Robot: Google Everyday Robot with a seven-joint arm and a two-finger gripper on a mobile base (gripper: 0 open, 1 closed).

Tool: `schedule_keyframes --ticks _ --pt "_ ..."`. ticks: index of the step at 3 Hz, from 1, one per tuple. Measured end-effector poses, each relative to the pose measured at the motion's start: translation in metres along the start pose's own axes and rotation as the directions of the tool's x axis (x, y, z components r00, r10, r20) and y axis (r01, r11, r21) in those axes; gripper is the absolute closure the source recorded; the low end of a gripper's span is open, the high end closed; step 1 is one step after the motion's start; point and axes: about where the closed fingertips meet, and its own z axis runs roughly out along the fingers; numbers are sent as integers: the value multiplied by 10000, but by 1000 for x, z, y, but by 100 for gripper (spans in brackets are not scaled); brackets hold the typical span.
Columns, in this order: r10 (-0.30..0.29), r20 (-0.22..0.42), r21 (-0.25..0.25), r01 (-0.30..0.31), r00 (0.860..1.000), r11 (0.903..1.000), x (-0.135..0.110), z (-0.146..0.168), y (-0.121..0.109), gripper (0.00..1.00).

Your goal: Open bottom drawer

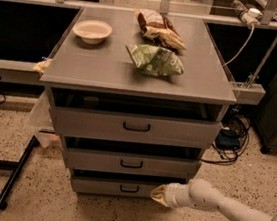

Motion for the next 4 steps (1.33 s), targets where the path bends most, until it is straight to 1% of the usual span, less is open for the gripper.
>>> schedule_keyframes --ticks 1,2,3,4 --pt "-442 -101 375 446 9990 9983 18 7 -2 36" --pt "-711 -158 492 718 9973 9962 40 18 -6 13" --pt "-783 -212 415 792 9967 9960 59 29 -11 0" --pt "-876 -159 335 881 9960 9956 70 40 -17 0"
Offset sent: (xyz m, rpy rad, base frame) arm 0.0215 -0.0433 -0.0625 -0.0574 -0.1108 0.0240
